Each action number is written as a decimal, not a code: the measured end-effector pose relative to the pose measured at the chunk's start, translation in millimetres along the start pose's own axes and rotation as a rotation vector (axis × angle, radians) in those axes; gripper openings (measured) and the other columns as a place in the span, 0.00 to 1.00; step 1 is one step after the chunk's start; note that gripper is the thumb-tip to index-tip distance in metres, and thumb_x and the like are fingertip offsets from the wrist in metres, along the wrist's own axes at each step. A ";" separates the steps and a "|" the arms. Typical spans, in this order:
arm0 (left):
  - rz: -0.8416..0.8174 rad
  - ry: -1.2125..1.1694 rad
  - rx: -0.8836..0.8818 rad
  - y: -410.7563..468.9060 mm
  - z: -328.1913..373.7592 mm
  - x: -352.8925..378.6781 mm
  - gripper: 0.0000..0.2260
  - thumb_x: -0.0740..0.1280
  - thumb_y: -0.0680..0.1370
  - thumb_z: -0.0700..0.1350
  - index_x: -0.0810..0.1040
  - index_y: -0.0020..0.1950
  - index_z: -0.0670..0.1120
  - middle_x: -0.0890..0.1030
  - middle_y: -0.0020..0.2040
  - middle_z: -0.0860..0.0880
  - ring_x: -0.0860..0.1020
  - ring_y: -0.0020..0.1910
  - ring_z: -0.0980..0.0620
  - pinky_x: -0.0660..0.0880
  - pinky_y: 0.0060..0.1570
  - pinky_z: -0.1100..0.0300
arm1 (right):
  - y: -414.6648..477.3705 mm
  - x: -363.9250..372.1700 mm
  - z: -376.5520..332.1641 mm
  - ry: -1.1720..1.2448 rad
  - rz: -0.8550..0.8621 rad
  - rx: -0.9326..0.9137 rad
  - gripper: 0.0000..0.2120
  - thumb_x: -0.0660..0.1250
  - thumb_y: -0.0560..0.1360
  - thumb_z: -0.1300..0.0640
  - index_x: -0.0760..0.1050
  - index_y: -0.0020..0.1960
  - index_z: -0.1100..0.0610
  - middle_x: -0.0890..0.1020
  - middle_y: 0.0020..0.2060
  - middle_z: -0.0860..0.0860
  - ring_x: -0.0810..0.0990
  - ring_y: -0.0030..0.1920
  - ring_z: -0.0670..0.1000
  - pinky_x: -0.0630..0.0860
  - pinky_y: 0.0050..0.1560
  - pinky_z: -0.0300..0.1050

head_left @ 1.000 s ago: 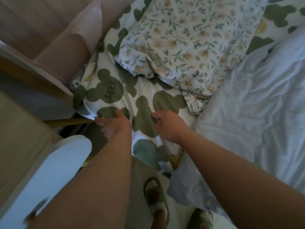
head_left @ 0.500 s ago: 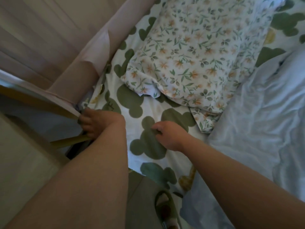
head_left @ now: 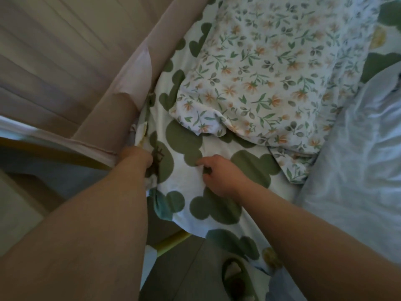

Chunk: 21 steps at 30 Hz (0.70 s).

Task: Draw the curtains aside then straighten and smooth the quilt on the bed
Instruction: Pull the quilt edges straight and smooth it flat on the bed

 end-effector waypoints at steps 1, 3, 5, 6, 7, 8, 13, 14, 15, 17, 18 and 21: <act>0.015 0.017 0.007 1.9 -1.1 -4.0 0.20 0.63 0.79 0.43 0.69 0.69 0.37 0.72 0.67 0.38 0.71 0.66 0.39 0.69 0.62 0.51 | 2.5 1.7 -0.7 -0.006 -0.011 0.013 0.21 0.60 0.77 0.58 0.68 0.69 0.45 0.73 0.58 0.51 0.75 0.56 0.53 0.73 0.58 0.46; 0.038 0.047 0.052 4.0 1.0 -12.1 0.20 0.64 0.78 0.46 0.71 0.67 0.38 0.73 0.65 0.38 0.73 0.63 0.38 0.72 0.57 0.51 | 6.1 4.0 -2.2 -0.032 -0.022 0.026 0.21 0.60 0.77 0.57 0.68 0.70 0.45 0.72 0.59 0.52 0.75 0.56 0.54 0.73 0.58 0.47; 0.031 0.072 0.125 3.0 7.2 -14.6 0.20 0.65 0.77 0.46 0.71 0.68 0.38 0.73 0.65 0.38 0.73 0.62 0.38 0.73 0.56 0.51 | 8.1 5.8 -4.4 -0.051 -0.025 0.034 0.22 0.59 0.77 0.57 0.68 0.70 0.45 0.71 0.60 0.53 0.75 0.58 0.56 0.73 0.60 0.47; 0.030 0.113 0.183 3.0 13.9 -14.4 0.20 0.65 0.77 0.45 0.71 0.68 0.39 0.73 0.65 0.38 0.74 0.62 0.38 0.74 0.57 0.51 | 8.9 7.5 -4.9 -0.060 -0.030 0.041 0.22 0.59 0.77 0.57 0.67 0.70 0.44 0.71 0.61 0.53 0.74 0.59 0.56 0.72 0.60 0.47; 0.052 0.171 0.246 -0.5 21.4 -17.7 0.19 0.65 0.77 0.44 0.71 0.67 0.41 0.74 0.64 0.39 0.74 0.62 0.39 0.74 0.58 0.50 | 9.6 9.4 -3.6 -0.068 -0.037 0.052 0.22 0.59 0.77 0.56 0.67 0.70 0.44 0.70 0.61 0.54 0.74 0.59 0.57 0.72 0.61 0.48; 0.085 0.234 0.305 -1.8 28.6 -24.8 0.18 0.65 0.77 0.44 0.71 0.67 0.42 0.75 0.63 0.39 0.75 0.61 0.39 0.74 0.58 0.50 | 10.4 11.5 -3.4 -0.074 -0.045 0.061 0.22 0.59 0.77 0.56 0.67 0.70 0.44 0.70 0.62 0.54 0.74 0.60 0.57 0.72 0.62 0.48; 0.284 0.545 0.372 10.0 33.6 -69.9 0.18 0.59 0.78 0.41 0.68 0.68 0.43 0.76 0.62 0.40 0.76 0.59 0.39 0.73 0.55 0.49 | 13.6 20.8 -20.6 0.002 -0.057 0.040 0.21 0.58 0.77 0.58 0.69 0.68 0.43 0.69 0.65 0.51 0.71 0.64 0.54 0.69 0.64 0.46; 0.296 0.570 0.360 11.5 30.3 -73.0 0.20 0.59 0.79 0.42 0.65 0.71 0.45 0.75 0.64 0.40 0.75 0.60 0.39 0.73 0.54 0.49 | 14.6 22.7 -26.0 0.047 -0.059 0.037 0.22 0.58 0.76 0.59 0.70 0.67 0.43 0.70 0.66 0.50 0.71 0.64 0.54 0.69 0.64 0.46; 0.288 0.588 0.335 13.3 25.6 -72.2 0.21 0.58 0.79 0.42 0.63 0.73 0.47 0.74 0.65 0.41 0.75 0.61 0.40 0.72 0.53 0.49 | 16.0 26.9 -30.0 0.091 -0.076 0.043 0.23 0.58 0.75 0.61 0.70 0.67 0.42 0.70 0.68 0.50 0.71 0.65 0.53 0.69 0.65 0.46; 0.272 0.604 0.284 13.3 17.7 -69.7 0.22 0.58 0.80 0.43 0.63 0.74 0.49 0.73 0.66 0.42 0.74 0.62 0.41 0.71 0.51 0.51 | 17.7 41.1 -32.3 0.116 -0.143 0.052 0.25 0.58 0.75 0.62 0.71 0.67 0.41 0.69 0.70 0.50 0.70 0.67 0.55 0.68 0.67 0.48; 0.279 0.591 0.280 11.6 18.4 -70.6 0.21 0.57 0.80 0.43 0.64 0.73 0.48 0.74 0.66 0.42 0.74 0.62 0.41 0.71 0.50 0.52 | 18.5 48.2 -30.9 0.099 -0.172 0.051 0.24 0.59 0.75 0.62 0.71 0.66 0.41 0.69 0.70 0.51 0.70 0.67 0.55 0.68 0.68 0.49; 0.349 0.372 0.272 7.0 25.7 -87.0 0.17 0.60 0.80 0.44 0.72 0.68 0.40 0.74 0.64 0.38 0.74 0.62 0.38 0.72 0.57 0.50 | 19.5 55.9 -25.0 0.078 -0.187 0.052 0.23 0.60 0.75 0.62 0.72 0.65 0.42 0.71 0.68 0.51 0.72 0.65 0.55 0.69 0.67 0.49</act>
Point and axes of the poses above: each hand's wrist, its own y-axis towards the middle knuckle, its own x-axis out of the palm, z = x × y, the point moved 10 cm from there along y, towards the middle knuckle
